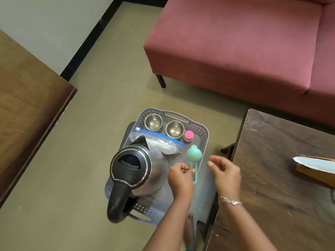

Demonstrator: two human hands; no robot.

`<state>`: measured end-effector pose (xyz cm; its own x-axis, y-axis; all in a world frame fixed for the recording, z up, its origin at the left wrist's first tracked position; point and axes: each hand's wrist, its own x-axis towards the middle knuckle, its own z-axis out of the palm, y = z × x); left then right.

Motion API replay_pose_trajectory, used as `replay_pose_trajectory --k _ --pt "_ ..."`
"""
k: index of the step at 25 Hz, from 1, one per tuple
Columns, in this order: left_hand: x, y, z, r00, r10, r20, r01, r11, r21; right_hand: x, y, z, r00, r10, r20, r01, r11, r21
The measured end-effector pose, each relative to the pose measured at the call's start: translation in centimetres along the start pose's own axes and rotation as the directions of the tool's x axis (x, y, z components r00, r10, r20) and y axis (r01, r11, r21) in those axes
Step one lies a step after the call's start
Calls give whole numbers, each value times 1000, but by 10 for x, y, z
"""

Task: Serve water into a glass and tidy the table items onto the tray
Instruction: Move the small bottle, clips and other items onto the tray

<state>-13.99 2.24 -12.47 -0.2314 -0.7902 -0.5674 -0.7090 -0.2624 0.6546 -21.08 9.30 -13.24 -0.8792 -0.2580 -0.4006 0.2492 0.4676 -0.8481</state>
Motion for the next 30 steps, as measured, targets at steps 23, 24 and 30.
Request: replay_pose_trajectory --k 23,24,30 --pt "82 -3 58 998 -67 -19 69 983 169 -12 64 -45 952 306 -19 -300 943 146" --pt "83 -4 59 999 -49 -23 53 978 204 -13 60 -46 967 251 -41 -249 967 59" --pt "81 -7 64 993 114 -31 -87 882 462 -17 53 -56 983 -170 -67 127 900 -417"
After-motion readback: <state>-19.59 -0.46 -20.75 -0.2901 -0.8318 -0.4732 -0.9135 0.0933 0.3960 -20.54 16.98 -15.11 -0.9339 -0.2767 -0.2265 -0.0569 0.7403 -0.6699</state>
